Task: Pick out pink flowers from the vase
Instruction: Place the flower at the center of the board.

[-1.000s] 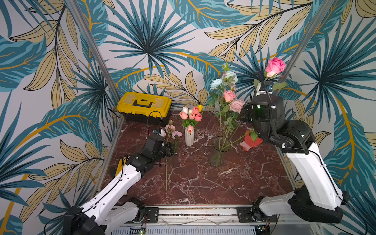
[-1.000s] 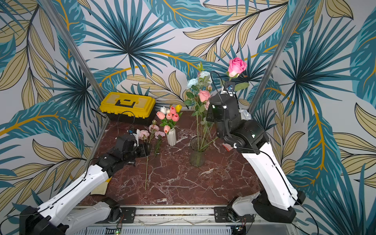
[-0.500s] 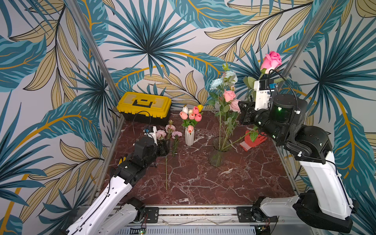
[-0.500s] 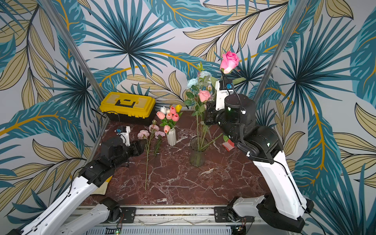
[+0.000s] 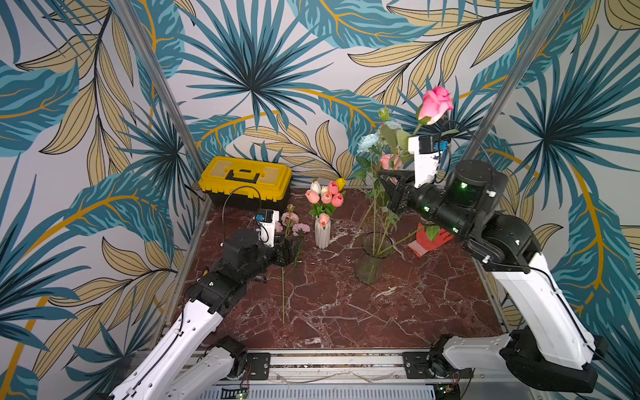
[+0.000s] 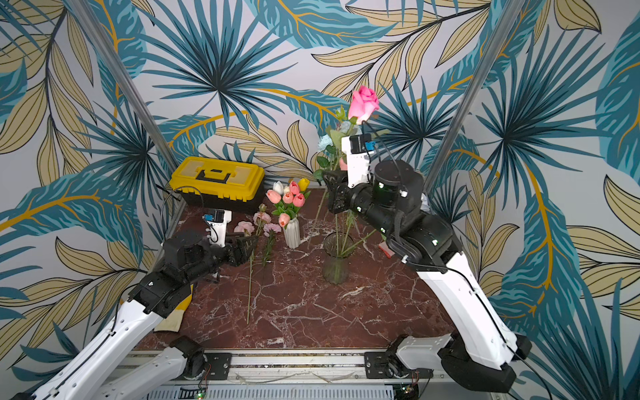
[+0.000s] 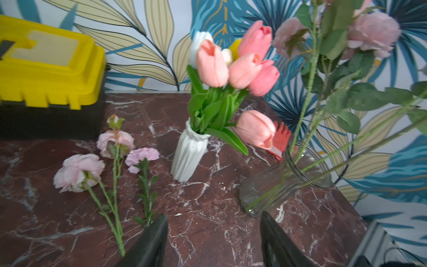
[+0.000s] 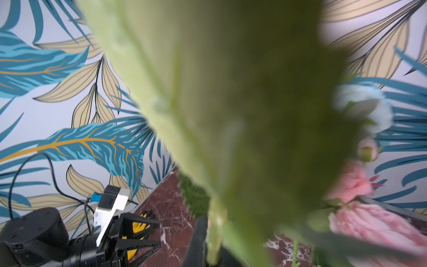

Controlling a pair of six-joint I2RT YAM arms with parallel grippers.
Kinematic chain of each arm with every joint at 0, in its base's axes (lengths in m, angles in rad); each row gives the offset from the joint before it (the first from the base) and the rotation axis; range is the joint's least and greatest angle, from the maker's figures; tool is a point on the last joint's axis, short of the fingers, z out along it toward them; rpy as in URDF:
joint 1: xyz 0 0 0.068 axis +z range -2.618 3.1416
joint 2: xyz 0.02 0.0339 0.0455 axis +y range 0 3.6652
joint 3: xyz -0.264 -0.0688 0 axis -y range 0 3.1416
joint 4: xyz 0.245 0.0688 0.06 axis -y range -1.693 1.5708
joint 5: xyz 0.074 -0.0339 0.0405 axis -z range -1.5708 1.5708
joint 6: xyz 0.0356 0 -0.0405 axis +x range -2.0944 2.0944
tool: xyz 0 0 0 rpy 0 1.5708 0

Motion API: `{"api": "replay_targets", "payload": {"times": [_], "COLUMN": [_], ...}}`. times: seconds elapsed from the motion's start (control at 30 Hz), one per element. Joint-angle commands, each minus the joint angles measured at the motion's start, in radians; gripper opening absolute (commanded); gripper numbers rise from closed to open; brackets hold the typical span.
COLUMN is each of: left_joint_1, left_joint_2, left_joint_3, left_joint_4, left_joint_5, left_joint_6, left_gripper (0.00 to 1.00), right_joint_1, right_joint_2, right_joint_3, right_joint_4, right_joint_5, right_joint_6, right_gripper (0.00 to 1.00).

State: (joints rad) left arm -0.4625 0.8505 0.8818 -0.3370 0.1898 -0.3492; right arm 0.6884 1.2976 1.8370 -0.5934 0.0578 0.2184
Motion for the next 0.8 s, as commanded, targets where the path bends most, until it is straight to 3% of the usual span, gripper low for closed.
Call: {"api": "replay_targets", "payload": {"times": [0.0,0.07,0.23,0.6,0.77], "left_joint_1": [-0.008,-0.018,-0.05,-0.117,-0.117], "left_joint_2": [0.002,0.005,0.007,0.074,0.079], "left_joint_3": [-0.009,-0.03,-0.102,-0.121,-0.129], "left_joint_4": [0.158,0.229,0.386,0.461,0.46], "left_joint_5": [0.19,0.255,0.276,0.336,0.332], "left_joint_6": [0.054,0.04,0.043,0.19,0.205], "left_gripper": [0.64,0.67,0.69,0.69,0.55], "right_joint_1": [0.005,0.005,0.01,0.032,0.036], "right_joint_2": [-0.005,-0.033,-0.064,-0.06,-0.066], "right_joint_3": [-0.183,-0.33,-0.552,-0.684,-0.714], "right_joint_4": [0.206,0.358,0.633,0.817,0.848], "right_joint_5": [-0.163,-0.21,-0.3,-0.416,-0.45], "right_joint_6": [0.037,0.046,0.051,0.099,0.106], "right_gripper": [0.0,0.0,0.0,0.0,0.0]}}
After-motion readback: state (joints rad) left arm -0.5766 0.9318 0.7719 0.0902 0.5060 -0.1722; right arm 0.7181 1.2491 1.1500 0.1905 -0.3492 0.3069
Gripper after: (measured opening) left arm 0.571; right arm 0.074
